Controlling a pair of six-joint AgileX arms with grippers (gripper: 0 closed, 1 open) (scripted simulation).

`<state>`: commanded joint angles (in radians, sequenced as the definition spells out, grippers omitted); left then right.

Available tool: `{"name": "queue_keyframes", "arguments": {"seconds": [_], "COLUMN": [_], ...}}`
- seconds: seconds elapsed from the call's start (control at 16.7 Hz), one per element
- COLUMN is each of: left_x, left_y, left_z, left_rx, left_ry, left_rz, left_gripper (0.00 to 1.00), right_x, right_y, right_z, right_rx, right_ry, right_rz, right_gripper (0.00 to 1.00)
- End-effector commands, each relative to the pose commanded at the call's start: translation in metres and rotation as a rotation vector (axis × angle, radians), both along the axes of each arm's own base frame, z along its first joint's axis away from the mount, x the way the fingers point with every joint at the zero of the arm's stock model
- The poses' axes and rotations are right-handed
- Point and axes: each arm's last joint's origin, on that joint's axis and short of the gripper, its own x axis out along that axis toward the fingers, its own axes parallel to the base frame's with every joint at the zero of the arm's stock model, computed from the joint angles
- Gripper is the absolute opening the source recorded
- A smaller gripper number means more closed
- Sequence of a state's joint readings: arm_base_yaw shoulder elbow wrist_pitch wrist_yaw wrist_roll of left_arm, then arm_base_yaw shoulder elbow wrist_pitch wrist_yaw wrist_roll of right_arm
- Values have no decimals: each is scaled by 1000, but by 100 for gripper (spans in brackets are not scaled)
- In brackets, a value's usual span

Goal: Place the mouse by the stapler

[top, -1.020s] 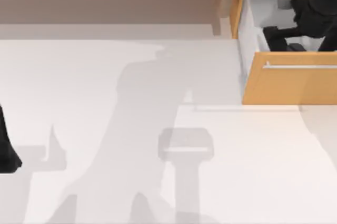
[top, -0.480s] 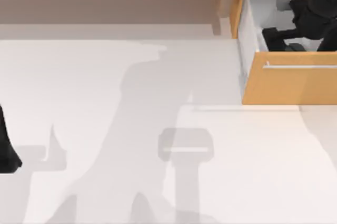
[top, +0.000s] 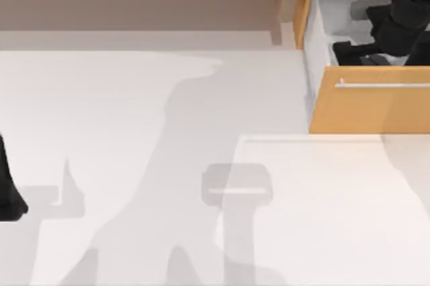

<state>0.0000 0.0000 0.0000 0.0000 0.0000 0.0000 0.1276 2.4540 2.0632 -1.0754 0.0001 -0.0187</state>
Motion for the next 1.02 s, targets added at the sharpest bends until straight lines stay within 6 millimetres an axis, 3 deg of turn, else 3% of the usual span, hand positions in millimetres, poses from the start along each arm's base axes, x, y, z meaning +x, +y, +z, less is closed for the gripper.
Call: {"name": "queue_keyframes", "arguments": {"seconds": [0.72, 1.02], "left_x": [0, 0], "left_y": [0, 0], "left_z": [0, 0], "left_rx": [0, 0], "left_ry": [0, 0], "left_rz": [0, 0], "left_gripper": [100, 100], "right_x": [0, 0], "right_y": [0, 0], "right_z": [0, 0], "right_rx": [0, 0], "right_ry": [0, 0], "right_rz": [0, 0], "right_gripper": [2, 0]}}
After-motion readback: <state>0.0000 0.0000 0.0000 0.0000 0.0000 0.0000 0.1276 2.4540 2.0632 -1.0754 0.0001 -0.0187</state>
